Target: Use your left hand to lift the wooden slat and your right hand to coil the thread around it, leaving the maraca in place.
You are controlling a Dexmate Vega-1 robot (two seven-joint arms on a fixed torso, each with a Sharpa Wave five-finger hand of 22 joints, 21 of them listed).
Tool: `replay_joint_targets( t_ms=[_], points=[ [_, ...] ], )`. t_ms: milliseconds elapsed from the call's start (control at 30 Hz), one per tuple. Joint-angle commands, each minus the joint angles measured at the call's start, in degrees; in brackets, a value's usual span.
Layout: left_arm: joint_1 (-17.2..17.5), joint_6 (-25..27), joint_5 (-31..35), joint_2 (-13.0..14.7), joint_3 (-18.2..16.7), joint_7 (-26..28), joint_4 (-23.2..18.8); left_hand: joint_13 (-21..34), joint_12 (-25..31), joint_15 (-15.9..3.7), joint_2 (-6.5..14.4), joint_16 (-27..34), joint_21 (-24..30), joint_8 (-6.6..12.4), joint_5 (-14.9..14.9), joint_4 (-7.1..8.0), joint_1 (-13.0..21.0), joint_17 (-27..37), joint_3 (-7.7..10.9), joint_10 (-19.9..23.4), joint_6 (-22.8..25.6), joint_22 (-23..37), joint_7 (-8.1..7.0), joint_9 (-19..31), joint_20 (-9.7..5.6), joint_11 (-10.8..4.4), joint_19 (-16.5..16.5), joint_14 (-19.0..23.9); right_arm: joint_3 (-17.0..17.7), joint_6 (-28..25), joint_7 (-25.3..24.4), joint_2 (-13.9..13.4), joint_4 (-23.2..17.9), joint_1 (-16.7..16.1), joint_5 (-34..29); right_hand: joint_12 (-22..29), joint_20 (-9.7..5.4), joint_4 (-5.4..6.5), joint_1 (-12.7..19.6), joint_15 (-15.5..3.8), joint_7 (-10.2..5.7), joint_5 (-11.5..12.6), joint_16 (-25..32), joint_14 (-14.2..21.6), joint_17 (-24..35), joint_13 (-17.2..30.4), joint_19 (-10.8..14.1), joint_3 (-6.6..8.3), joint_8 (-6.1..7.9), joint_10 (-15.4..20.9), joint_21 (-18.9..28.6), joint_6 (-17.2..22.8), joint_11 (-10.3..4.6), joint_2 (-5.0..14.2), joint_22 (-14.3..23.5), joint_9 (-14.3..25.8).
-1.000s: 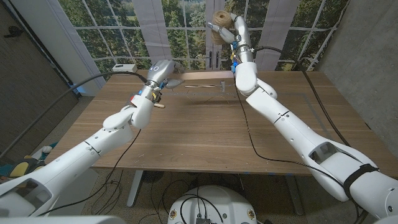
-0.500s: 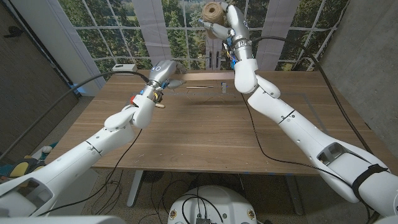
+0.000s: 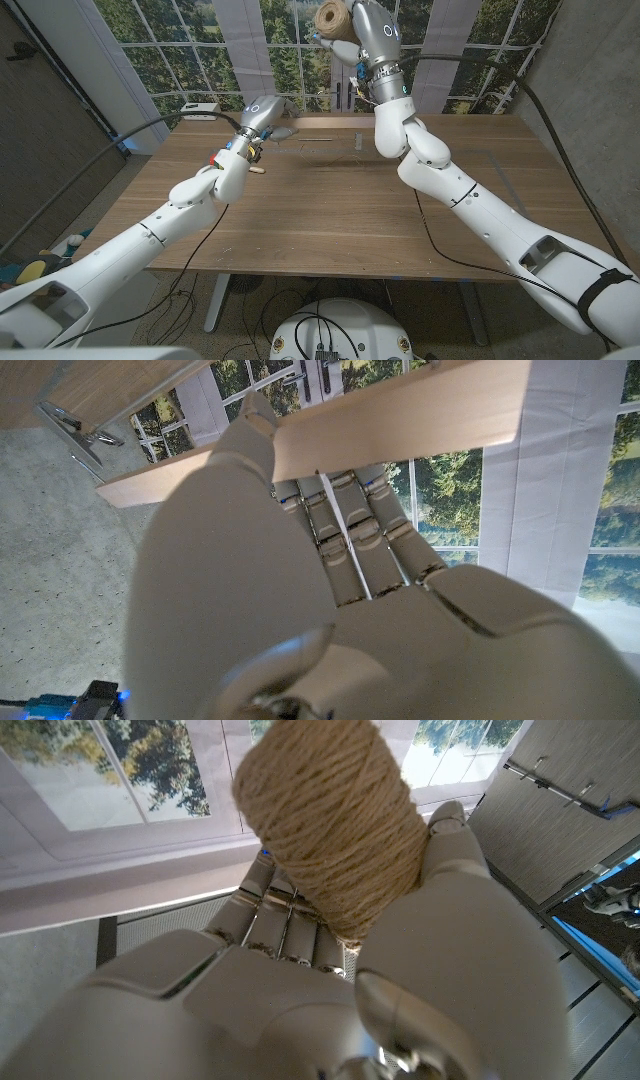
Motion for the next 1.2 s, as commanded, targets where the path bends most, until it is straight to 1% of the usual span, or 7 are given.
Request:
replay_joint_targets(
  t_ms=[33, 267, 467, 800, 833, 1033, 1200],
  points=[
    [-3.7, -0.9, 0.4, -1.1, 1.5, -0.9, 3.2, 0.2, -0.3, -10.84, 9.9, -0.2, 0.4, 0.13, 0.6, 0.23, 9.2, 0.3, 0.15, 0.6, 0.7, 0.1, -0.13, 1.4, -3.39, 0.14, -0.2, 8.5, 0.1, -8.4, -1.2, -2.0, -6.8, -5.5, -10.9, -0.1, -2.77, 3.9, 9.8, -10.1, -12.65, 0.5, -0.2, 0.6, 0.2, 0.1, -0.2, 3.76, -0.32, 8.3, 0.5, 19.2, -8.35, 9.9, 0.2, 0.3],
    [-6.5, -1.5, 1.0, -2.4, 3.0, -1.0, 5.6, 0.3, -0.4, -10.83, 9.8, -0.3, 0.5, 0.05, 0.6, 0.23, 9.2, 0.4, 0.13, 0.6, 0.7, 0.1, -0.17, 1.4, -3.39, -0.07, -0.3, 8.5, 1.2, -12.1, -1.5, -3.2, -10.6, -10.9, -14.1, -0.2, -2.88, 3.84, 9.9, -10.17, -12.81, 0.6, -0.5, 0.3, 0.2, 0.2, -0.6, 3.55, -0.54, 8.6, 0.6, 19.4, -8.55, 9.83, 0.1, 0.3],
    [-7.6, -1.5, 1.3, -2.4, 3.5, -1.5, 5.7, 0.3, -0.5, -10.84, 9.8, -0.4, 0.6, 0.05, 0.6, 0.25, 9.2, 0.4, 0.11, 0.7, 0.8, 0.1, -0.2, 1.4, -3.36, -0.02, -0.3, 8.5, 1.8, -14.4, -1.7, -3.7, -12.1, -14.5, -16.3, -0.3, -2.87, 3.88, 9.9, -10.11, -12.82, 0.7, -0.7, 0.1, 0.2, 0.3, -0.9, 3.4, -0.65, 8.7, 0.7, 19.5, -8.82, 9.84, 0.1, 0.3],
    [-9.2, 0.1, 1.5, -3.7, 3.7, -0.9, 6.4, 0.4, -0.7, -10.84, 9.8, -0.5, 0.8, 0.01, 0.6, 0.24, 9.2, 0.6, 0.09, 0.9, 0.9, 0.1, -0.13, 1.4, -3.34, -0.12, -0.5, 8.6, 3.5, -15.9, -1.8, -4.8, -15.5, -20.7, -16.4, -0.4, -2.78, 4.05, 9.8, -10.14, -12.89, 0.9, -1.1, -0.2, 0.3, 0.5, -1.6, 3.09, -0.84, 8.8, 0.8, 19.7, -8.93, 9.9, 0.1, 0.3],
    [-9.4, 0.4, 1.7, -3.8, 3.8, -1.1, 6.3, 0.5, -0.7, -10.84, 9.8, -0.6, 0.8, 0.01, 0.6, 0.23, 9.2, 0.6, 0.09, 0.8, 0.9, 0.1, -0.14, 1.4, -3.35, -0.02, -0.5, 8.6, 3.5, -16.0, -1.8, -5.0, -15.8, -21.2, -16.5, -0.4, -2.78, 4.05, 9.7, -10.16, -12.9, 0.9, -1.1, -0.2, 0.3, 0.5, -1.6, 3.03, -0.88, 8.8, 0.8, 19.8, -8.65, 9.88, 0.1, 0.3],
    [-10.3, 1.4, 1.8, -5.1, 4.0, 0.2, 6.6, 0.5, -0.8, -10.84, 9.8, -0.6, 0.9, -0.05, 0.6, 0.21, 9.2, 0.7, 0.08, 0.9, 0.9, 0.1, -0.24, 1.4, -3.36, -0.05, -0.5, 8.7, 3.8, -16.5, -1.4, -5.5, -16.8, -24.1, -17.1, -0.5, -2.62, 4.02, 9.9, -10.24, -12.88, 0.9, -1.1, -0.2, 0.4, 0.6, -1.8, 2.93, -1.0, 8.9, 0.9, 19.8, -9.17, 9.95, 0.0, 0.3],
    [-10.9, 2.4, 2.0, -5.7, 4.1, 0.8, 6.1, 0.4, -0.9, -10.84, 9.8, -0.8, 1.0, -0.09, 0.5, 0.15, 9.3, 0.8, 0.09, 1.1, 0.9, 0.1, -0.07, 1.4, -3.41, 0.06, -0.6, 8.7, 4.2, -16.6, -1.5, -6.0, -17.3, -26.3, -17.0, -0.6, -2.68, 4.01, 9.9, -10.19, -12.94, 1.0, -1.3, -0.3, 0.5, 0.7, -2.1, 2.77, -1.14, 8.9, 1.0, 19.8, -8.85, 9.9, 0.0, 0.3]
  ],
)
